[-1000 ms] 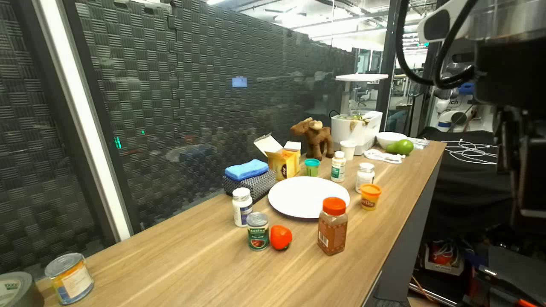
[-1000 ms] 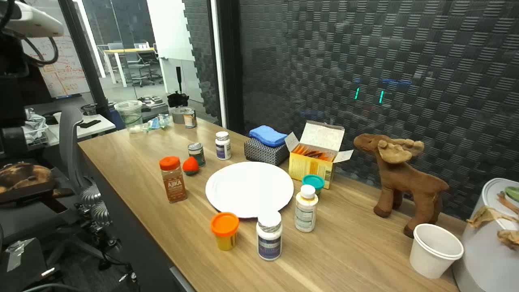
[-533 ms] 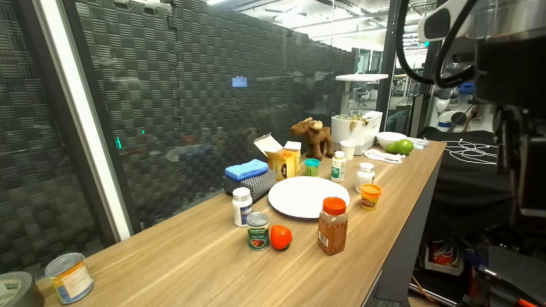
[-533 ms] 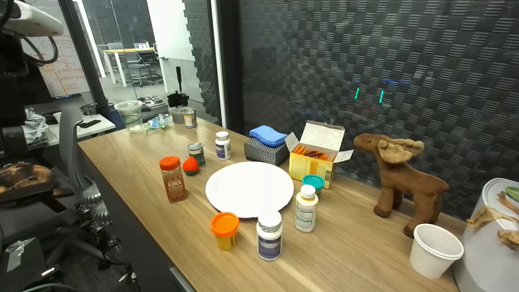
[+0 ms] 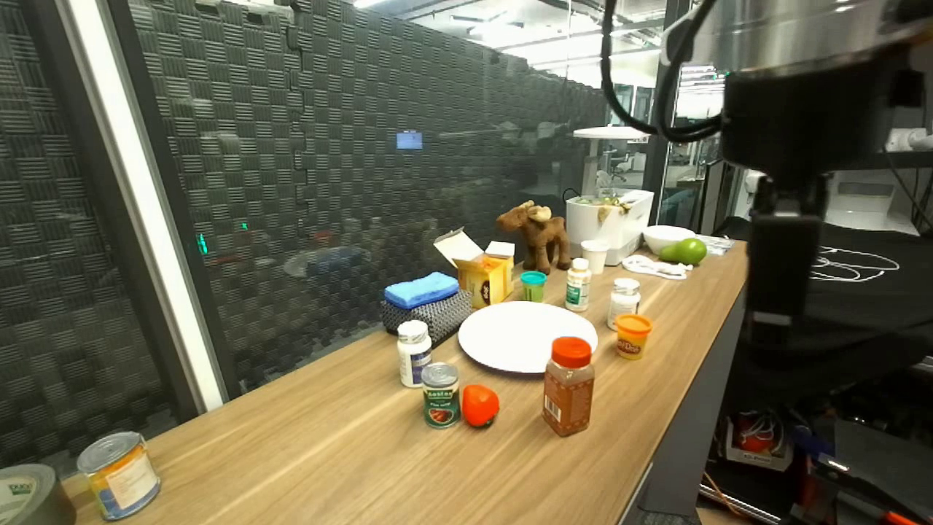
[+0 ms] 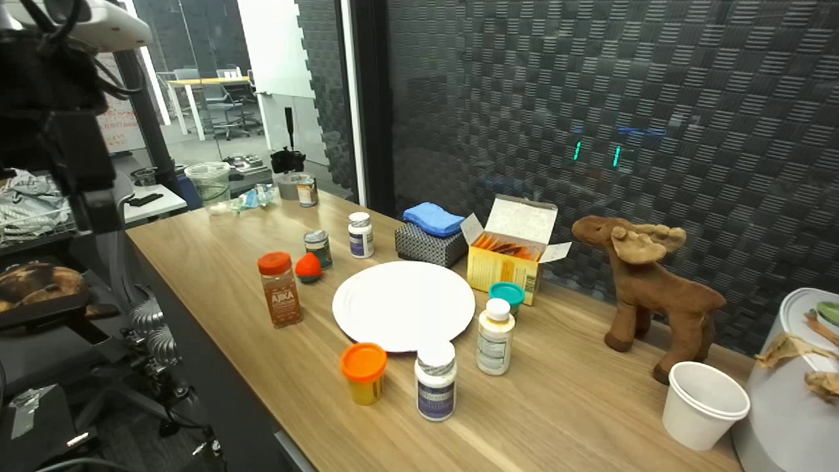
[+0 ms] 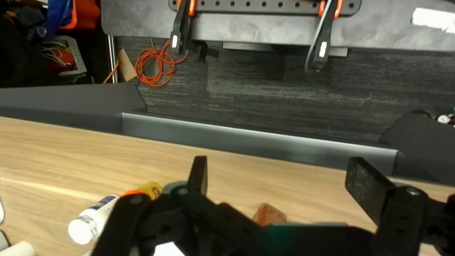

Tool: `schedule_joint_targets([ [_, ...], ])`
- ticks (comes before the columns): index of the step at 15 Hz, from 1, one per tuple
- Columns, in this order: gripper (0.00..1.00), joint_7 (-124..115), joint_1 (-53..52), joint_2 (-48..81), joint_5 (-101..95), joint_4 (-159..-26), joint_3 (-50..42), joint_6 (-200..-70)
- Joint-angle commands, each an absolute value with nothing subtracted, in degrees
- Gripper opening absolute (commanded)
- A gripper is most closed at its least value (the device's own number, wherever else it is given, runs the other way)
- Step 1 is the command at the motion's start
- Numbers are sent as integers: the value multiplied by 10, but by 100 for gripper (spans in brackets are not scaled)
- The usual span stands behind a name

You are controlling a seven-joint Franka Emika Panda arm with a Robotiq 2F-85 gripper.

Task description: Put all the bottles and the orange plushie surrounding the white plate, on the white plate

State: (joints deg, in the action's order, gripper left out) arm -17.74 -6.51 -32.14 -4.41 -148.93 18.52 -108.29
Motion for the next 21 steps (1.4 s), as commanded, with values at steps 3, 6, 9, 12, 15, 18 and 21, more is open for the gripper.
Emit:
schedule_joint_targets([
  [3,100,-215,-25,-165,-73,-1367,154,-1169],
  [6,100,-237,-22,-69,-76,-1297,145,-1226],
  [9,100,-253,-35,25,-79,-1225,134,-1249],
  [12,100,-260,-57,108,-88,-1153,119,-1254],
  [15,100,-263,-85,170,-100,-1092,96,-1251],
  [18,100,-263,-110,219,-113,-1040,72,-1245],
  [21,100,-259,-128,258,-119,-997,51,-1240],
])
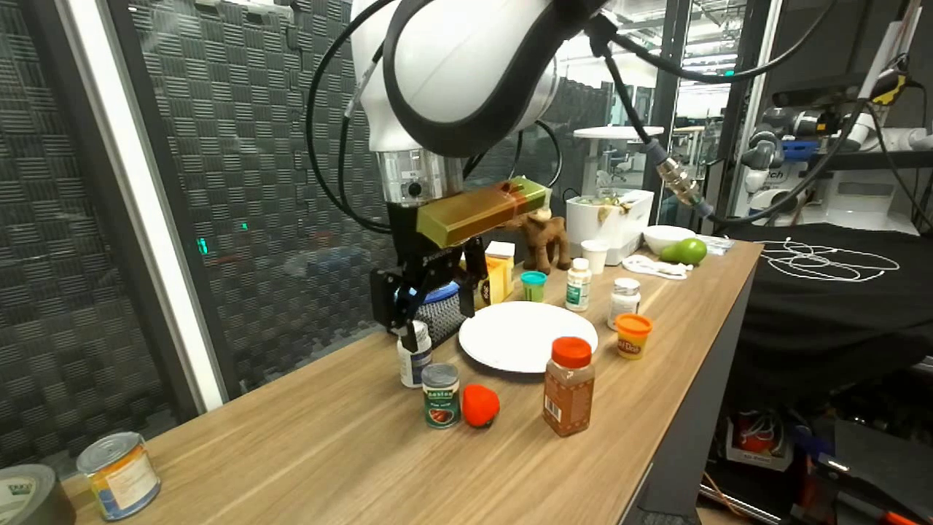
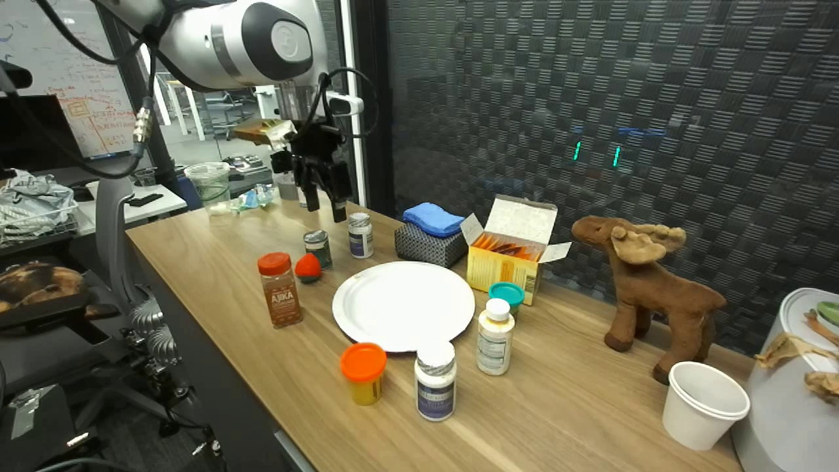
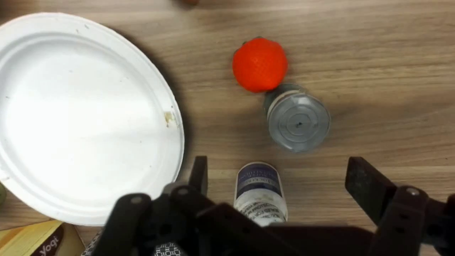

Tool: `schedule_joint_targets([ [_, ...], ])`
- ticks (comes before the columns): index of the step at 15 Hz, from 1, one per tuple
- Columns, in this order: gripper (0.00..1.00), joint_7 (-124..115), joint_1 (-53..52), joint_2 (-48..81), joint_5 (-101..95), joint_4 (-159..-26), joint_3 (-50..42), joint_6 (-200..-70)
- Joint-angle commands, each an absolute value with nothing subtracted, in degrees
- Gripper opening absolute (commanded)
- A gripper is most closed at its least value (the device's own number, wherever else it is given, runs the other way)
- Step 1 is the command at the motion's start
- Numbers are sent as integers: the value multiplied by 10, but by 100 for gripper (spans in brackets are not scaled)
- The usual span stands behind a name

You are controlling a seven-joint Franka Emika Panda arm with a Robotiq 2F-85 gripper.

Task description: Put all the bottles and the orange plushie surrounding the white plate, on the white plate

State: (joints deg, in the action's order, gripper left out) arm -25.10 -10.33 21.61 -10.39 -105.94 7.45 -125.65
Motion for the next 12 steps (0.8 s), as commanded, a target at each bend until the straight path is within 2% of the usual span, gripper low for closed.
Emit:
schedule_joint_targets([
  [1,100,-257,-131,269,-119,-984,45,-1239],
  [6,100,-252,-143,306,-113,-938,24,-1230],
  [7,75,-251,-143,311,-110,-932,23,-1227],
  [8,74,-251,-144,315,-110,-927,21,-1226],
  [12,42,-247,-147,317,-110,-921,21,-1221],
])
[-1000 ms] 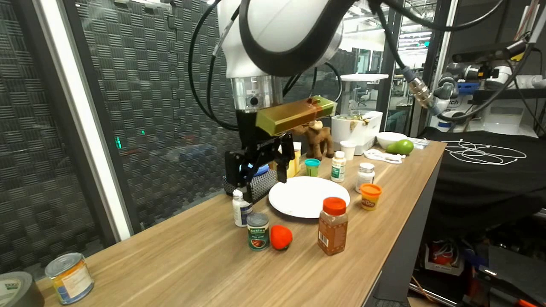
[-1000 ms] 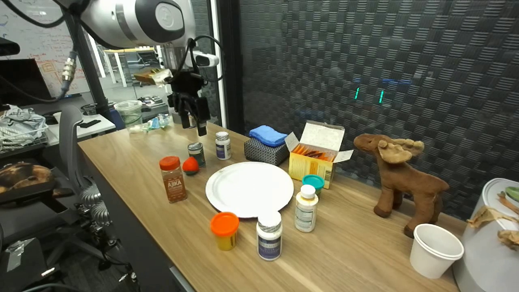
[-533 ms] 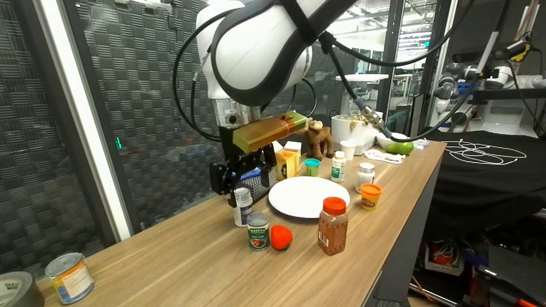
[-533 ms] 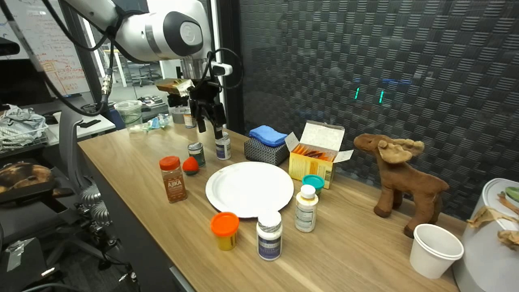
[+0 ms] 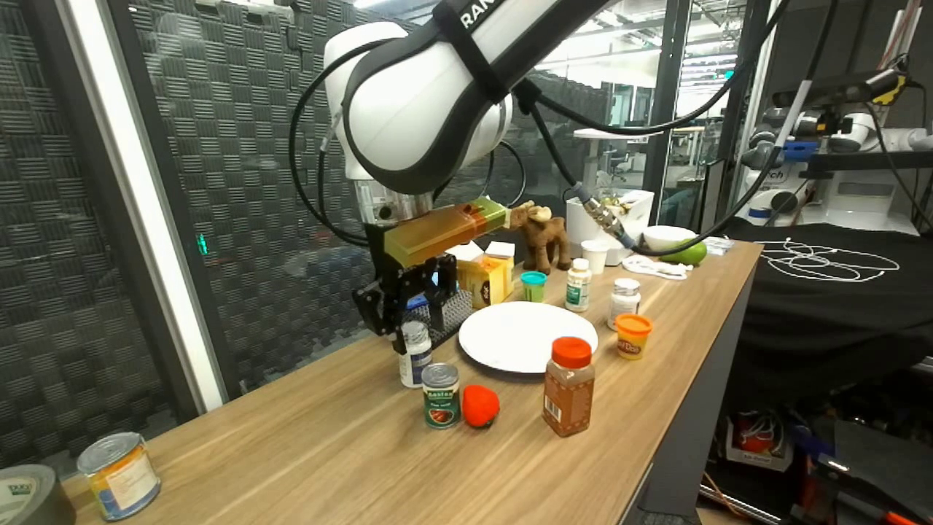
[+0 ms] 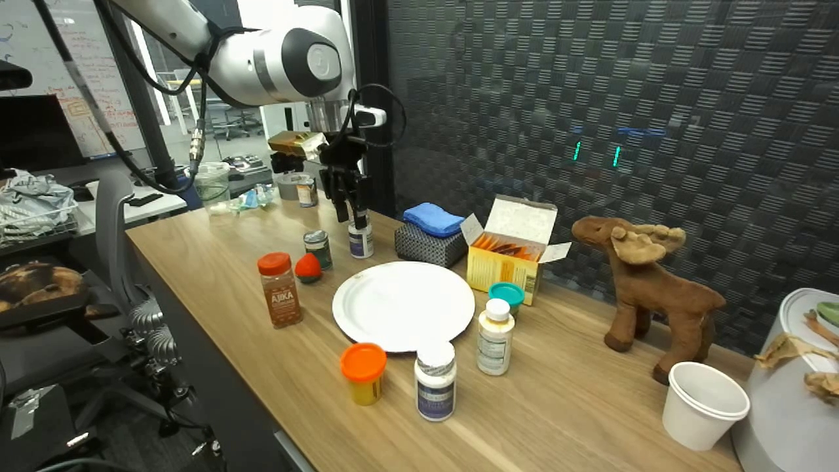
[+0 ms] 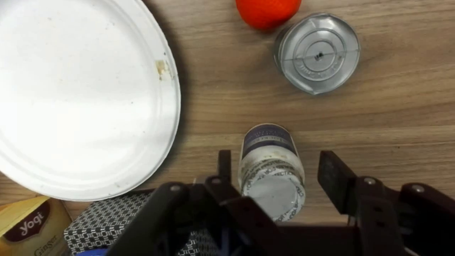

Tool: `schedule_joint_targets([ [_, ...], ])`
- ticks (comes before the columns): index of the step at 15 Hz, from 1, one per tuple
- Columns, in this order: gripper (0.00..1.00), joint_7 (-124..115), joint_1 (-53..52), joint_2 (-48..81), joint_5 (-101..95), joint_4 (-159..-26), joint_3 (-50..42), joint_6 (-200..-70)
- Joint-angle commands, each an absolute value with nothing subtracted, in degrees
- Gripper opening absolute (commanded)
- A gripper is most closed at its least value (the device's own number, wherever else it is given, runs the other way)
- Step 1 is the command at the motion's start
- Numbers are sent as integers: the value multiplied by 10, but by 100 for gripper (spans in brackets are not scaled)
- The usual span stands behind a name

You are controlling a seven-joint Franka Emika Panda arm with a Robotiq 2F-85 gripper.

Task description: Put all the bottles and the orange plushie surrounding the white plate, on the white plate

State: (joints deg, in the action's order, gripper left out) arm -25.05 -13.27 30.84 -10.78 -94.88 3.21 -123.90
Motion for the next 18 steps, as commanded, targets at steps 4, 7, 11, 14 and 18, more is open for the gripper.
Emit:
schedule_joint_targets([
  [4,16,-251,-155,301,-113,-934,23,-1225],
  [7,16,-257,-166,278,-117,-958,24,-1231],
  [11,16,-278,-178,215,-127,-1015,21,-1241],
  [14,16,-310,-177,153,-146,-1078,16,-1245],
  [18,16,-324,-139,76,-150,-1172,11,-1278],
])
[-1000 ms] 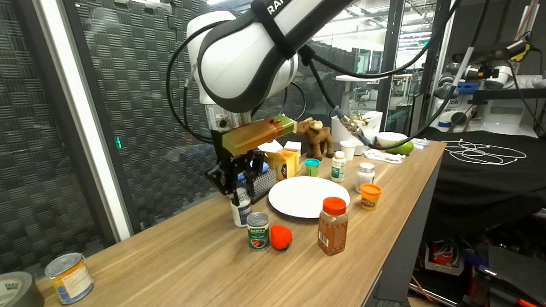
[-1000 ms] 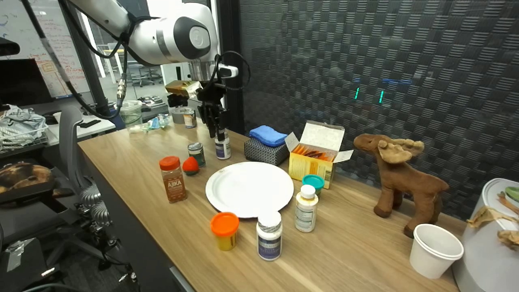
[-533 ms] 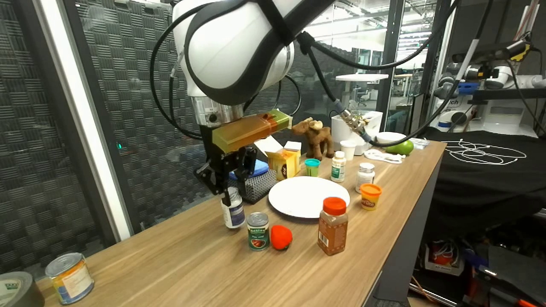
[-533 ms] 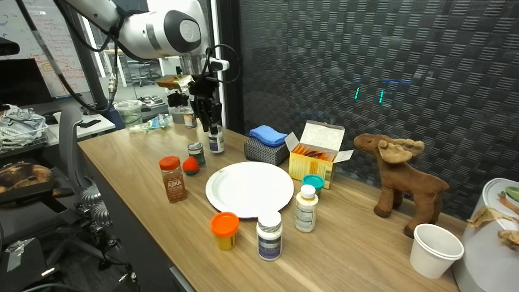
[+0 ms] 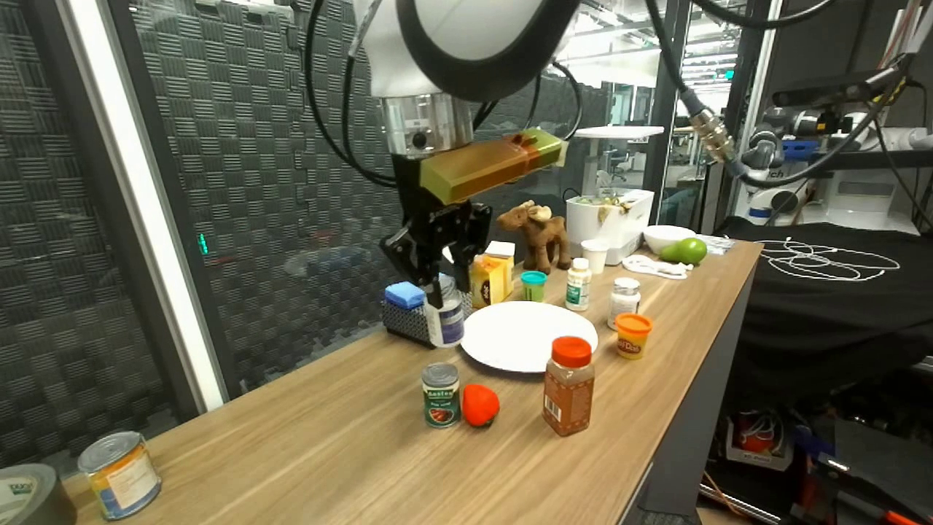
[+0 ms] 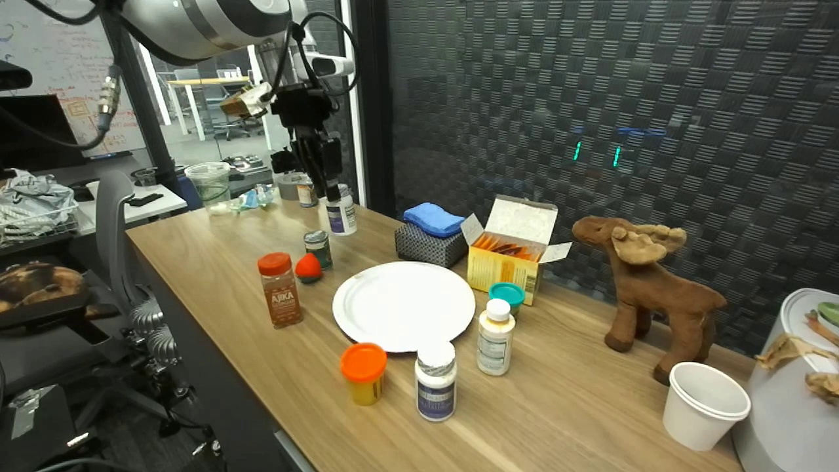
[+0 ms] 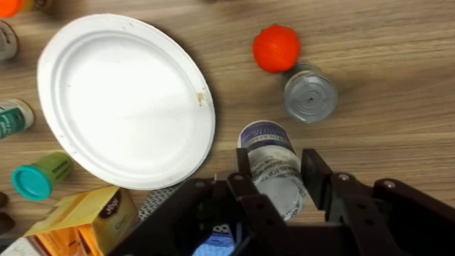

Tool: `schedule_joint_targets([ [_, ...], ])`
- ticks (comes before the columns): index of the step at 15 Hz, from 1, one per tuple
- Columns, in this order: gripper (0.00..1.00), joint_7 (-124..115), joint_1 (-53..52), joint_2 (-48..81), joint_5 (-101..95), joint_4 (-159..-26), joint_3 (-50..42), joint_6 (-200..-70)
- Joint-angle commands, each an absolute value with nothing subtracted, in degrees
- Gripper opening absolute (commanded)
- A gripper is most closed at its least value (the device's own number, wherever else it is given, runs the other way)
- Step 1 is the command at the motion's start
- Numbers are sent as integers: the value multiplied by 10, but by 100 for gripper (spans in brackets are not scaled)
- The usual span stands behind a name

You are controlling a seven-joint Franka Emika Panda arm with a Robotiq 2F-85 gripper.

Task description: Put all the bottles and the orange plushie surrounding the white plate, on the white plate

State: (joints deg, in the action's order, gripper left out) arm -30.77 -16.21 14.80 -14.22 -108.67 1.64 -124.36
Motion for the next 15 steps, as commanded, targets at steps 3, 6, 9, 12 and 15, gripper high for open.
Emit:
schedule_joint_targets([
  [3,16,-308,-101,64,-135,-1203,5,-1299],
  [6,16,-298,-70,77,-128,-1203,0,-1319],
  [9,16,-295,-50,97,-119,-1188,-6,-1334],
  [12,16,-288,-38,115,-103,-1173,-10,-1341],
  [15,16,-278,-31,142,-87,-1156,-13,-1347],
])
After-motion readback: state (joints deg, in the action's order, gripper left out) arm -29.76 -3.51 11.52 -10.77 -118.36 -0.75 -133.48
